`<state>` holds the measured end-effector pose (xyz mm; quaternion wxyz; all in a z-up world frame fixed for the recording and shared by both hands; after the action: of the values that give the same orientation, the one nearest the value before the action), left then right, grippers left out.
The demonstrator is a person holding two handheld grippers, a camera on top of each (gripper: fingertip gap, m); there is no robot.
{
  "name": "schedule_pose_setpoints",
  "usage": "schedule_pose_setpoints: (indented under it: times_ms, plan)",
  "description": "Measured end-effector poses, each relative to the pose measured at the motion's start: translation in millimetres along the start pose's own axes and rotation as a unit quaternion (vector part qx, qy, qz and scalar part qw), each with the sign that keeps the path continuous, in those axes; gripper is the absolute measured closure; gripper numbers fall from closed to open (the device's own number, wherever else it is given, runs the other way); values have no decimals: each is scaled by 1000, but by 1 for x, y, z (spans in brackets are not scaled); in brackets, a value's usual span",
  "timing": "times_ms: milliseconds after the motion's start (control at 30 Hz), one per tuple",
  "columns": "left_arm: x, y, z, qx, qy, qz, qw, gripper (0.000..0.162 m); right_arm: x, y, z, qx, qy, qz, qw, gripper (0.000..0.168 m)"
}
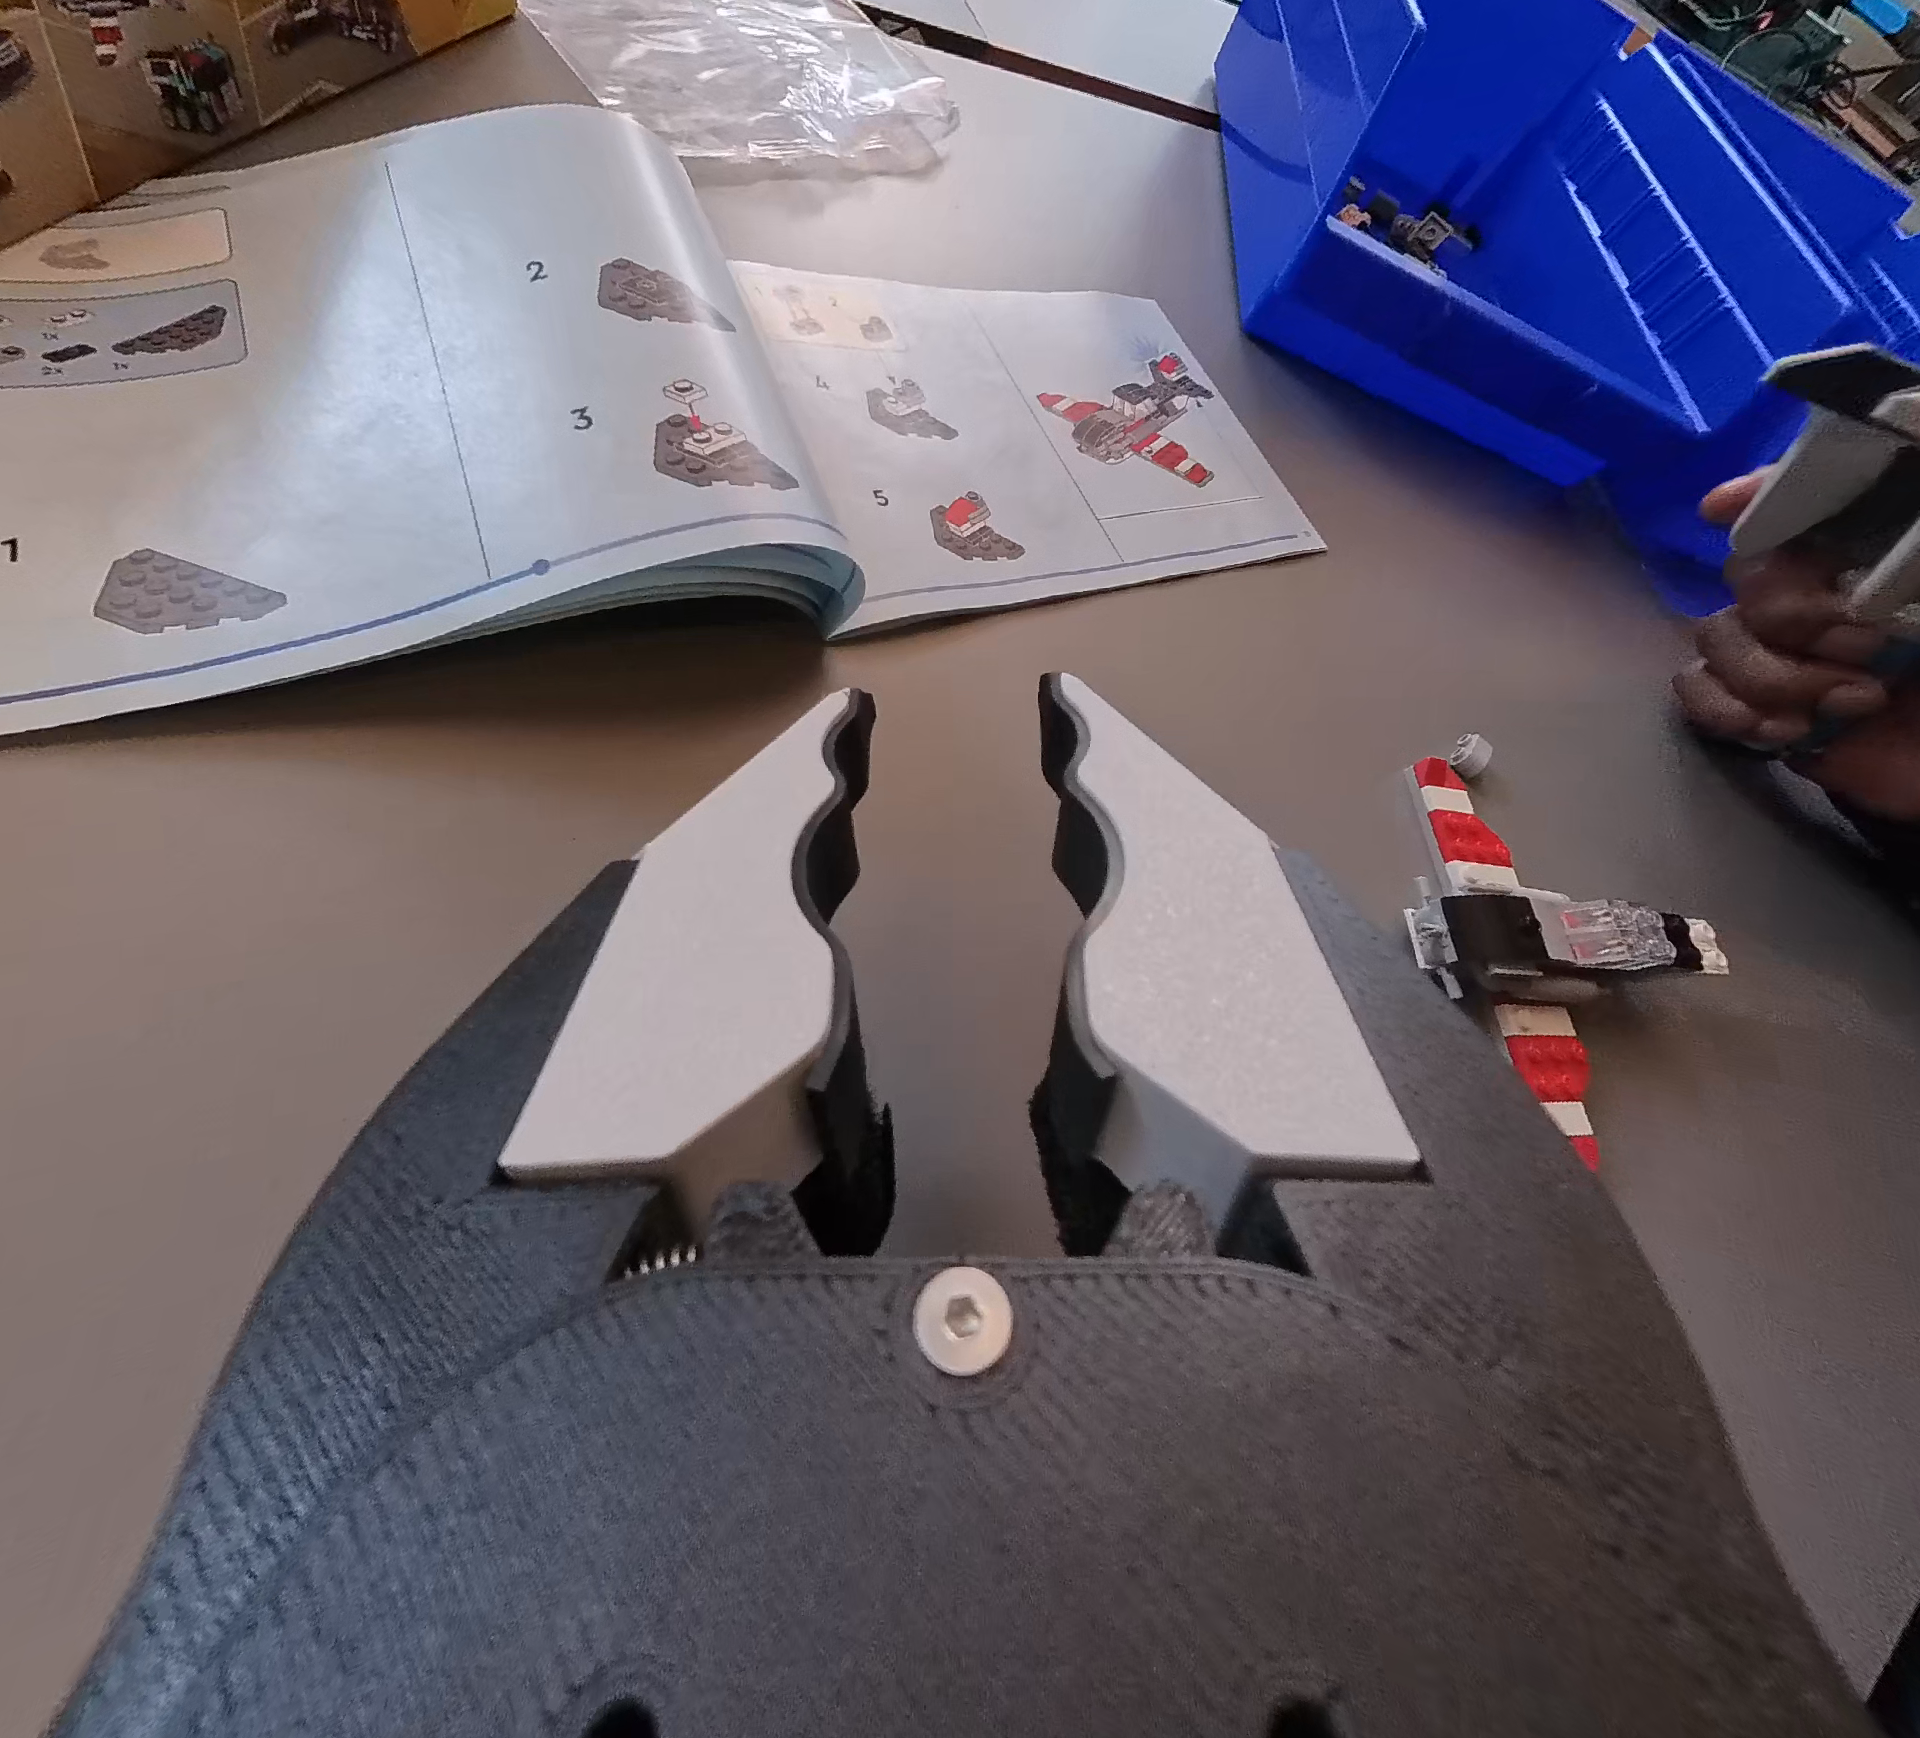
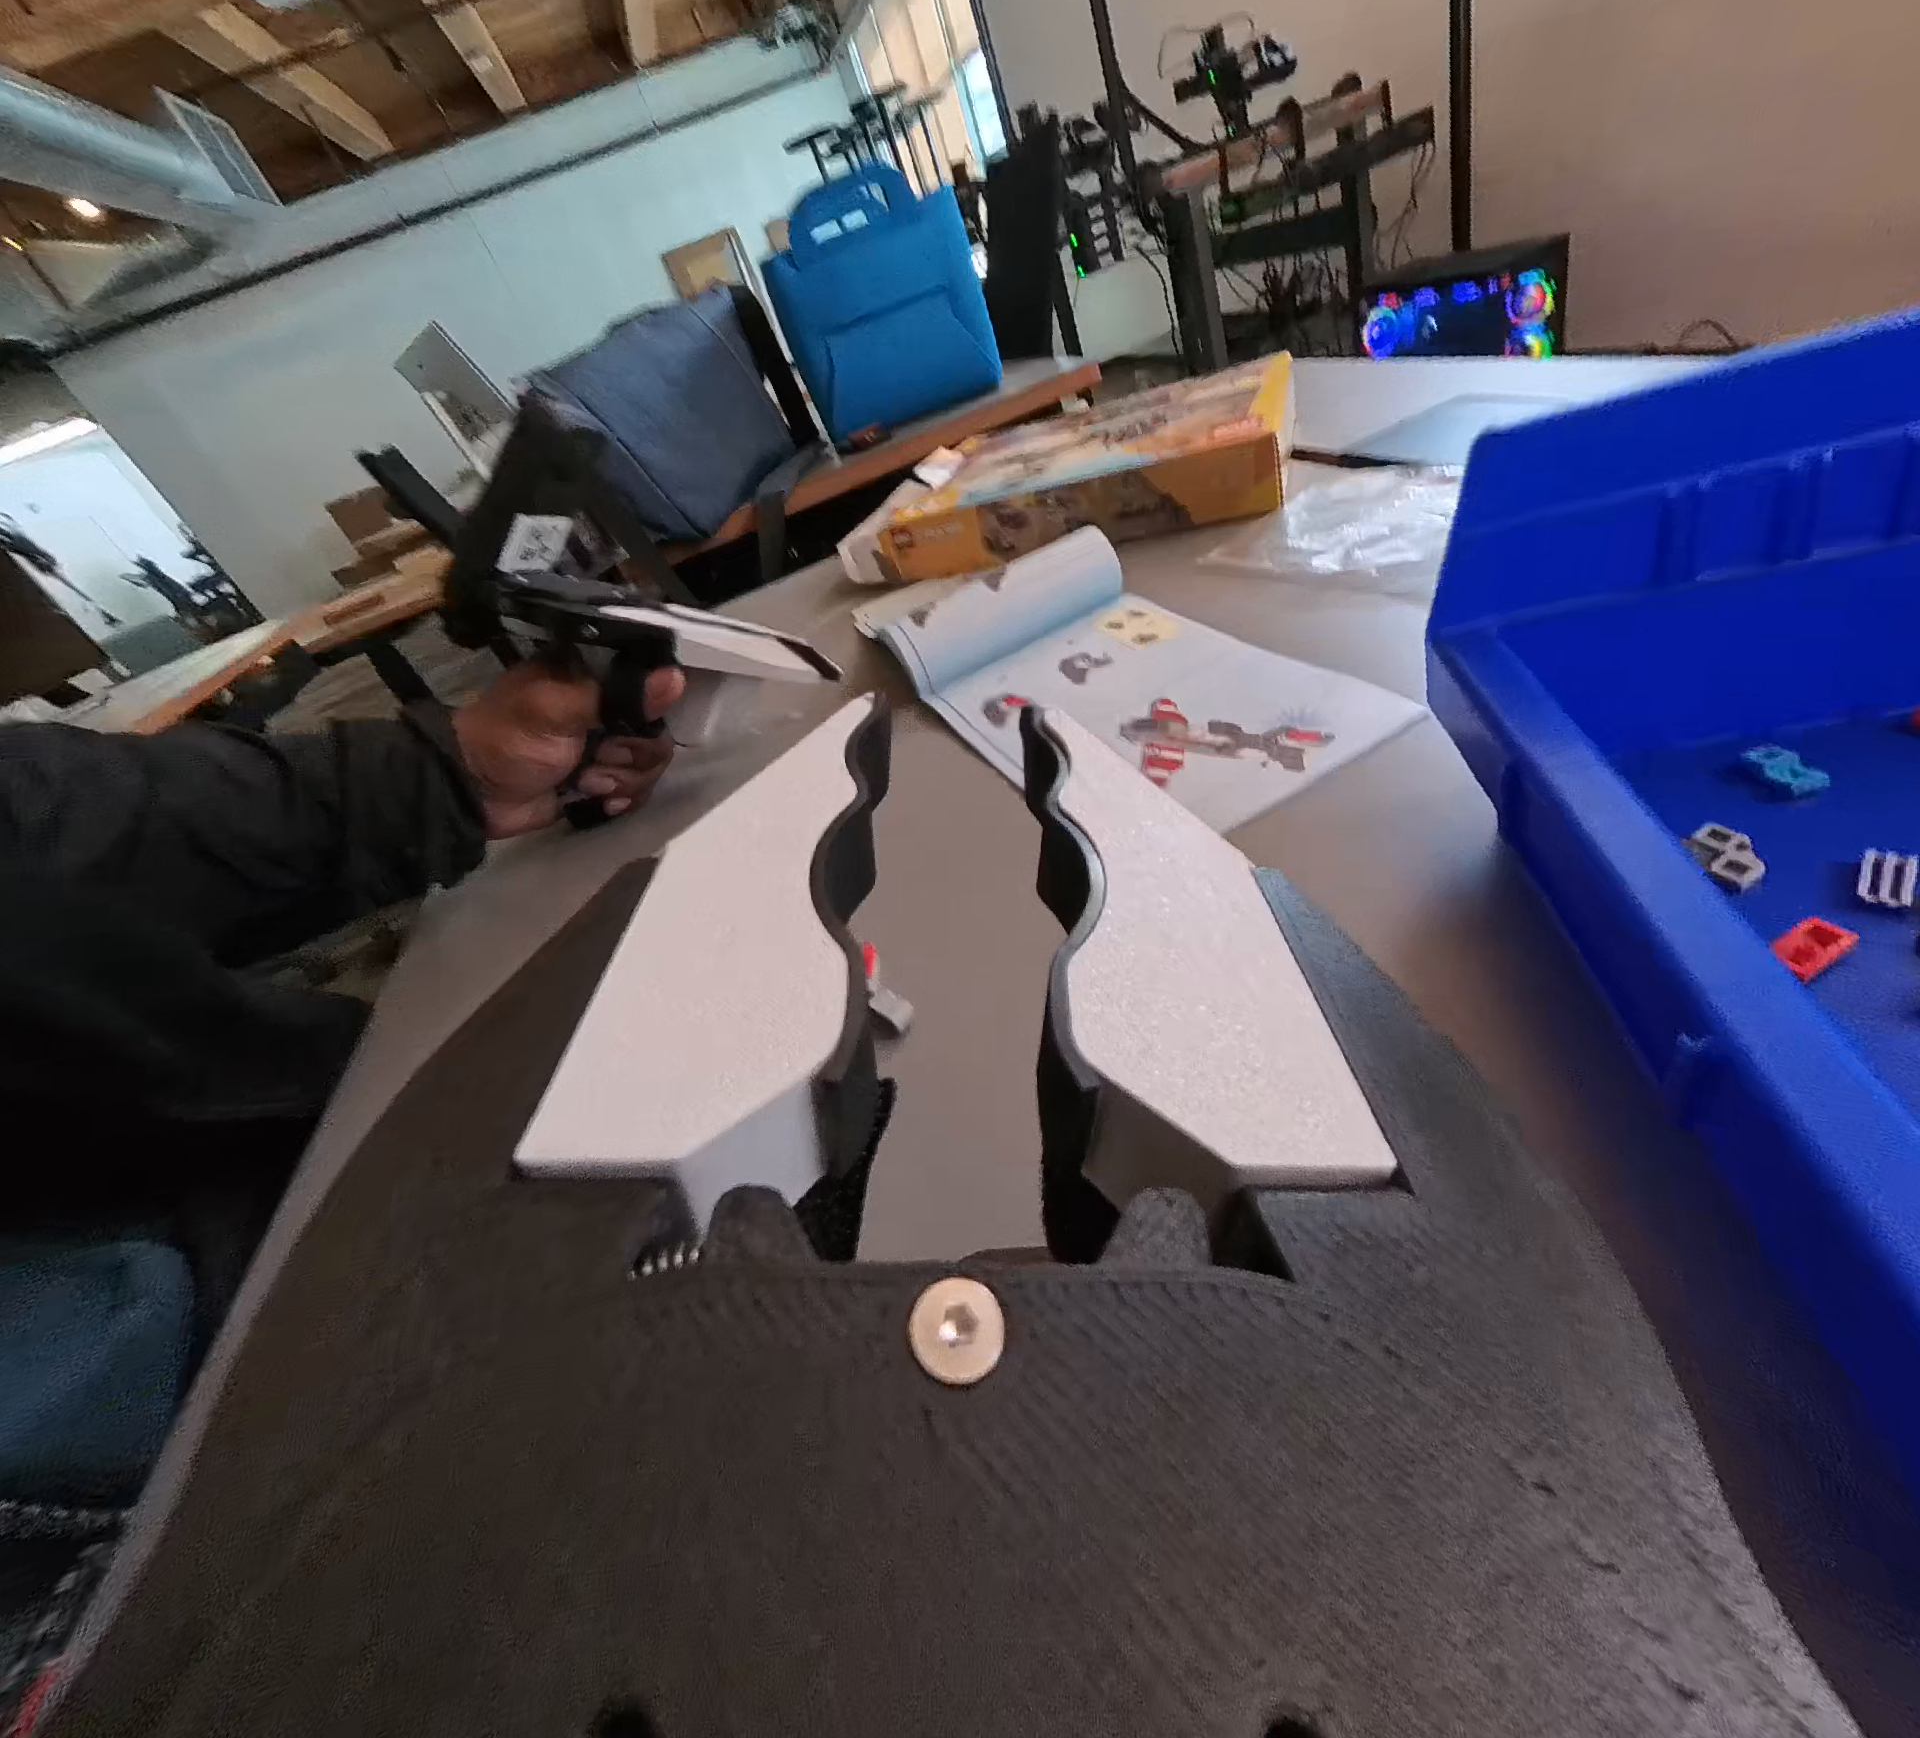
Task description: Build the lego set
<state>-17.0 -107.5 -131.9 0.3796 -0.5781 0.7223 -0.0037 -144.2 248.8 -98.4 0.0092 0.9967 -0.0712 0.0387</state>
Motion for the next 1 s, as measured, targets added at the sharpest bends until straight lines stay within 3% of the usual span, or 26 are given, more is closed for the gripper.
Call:
schedule_pose_setpoints:
  times_ms: [133,300,400,533,667,833,1000]
  plan:
    - [0,-3,-1,-11,-3,8,1000,128,-1,-31,-29,-30,-1,6,1000,144]
    - [-1,-7,-1,-27,3,15,1000,128,-44,-119,-72,87,-1,202,976,147]
    - [0,-5,-1,-18,-4,19,1000,128,-72,-157,-73,208,-3,253,945,146]
    - [-1,-6,-1,-18,-2,29,999,128,-83,-149,-56,388,-15,186,902,150]
    - [-1,-9,-1,-32,-2,39,999,128,-97,-135,-42,490,-32,132,861,154]
    - [0,-13,-1,-46,-11,54,997,128,-113,-129,-11,570,-17,78,818,155]
    - [4,-16,-3,-52,-31,72,996,128,-118,-124,0,590,-42,79,802,153]
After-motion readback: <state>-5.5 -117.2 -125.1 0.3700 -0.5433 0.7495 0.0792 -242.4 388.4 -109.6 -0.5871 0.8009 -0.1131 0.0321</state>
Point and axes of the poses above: each gripper's, where its closed fingertips meet, y out along the fingers, z out of its underside, x = y × z across the jaws, the point moved 10 cm from there along -y, back along the fingers, and after that the axes turned 14 degrees about -y, right-handed, at the moved point
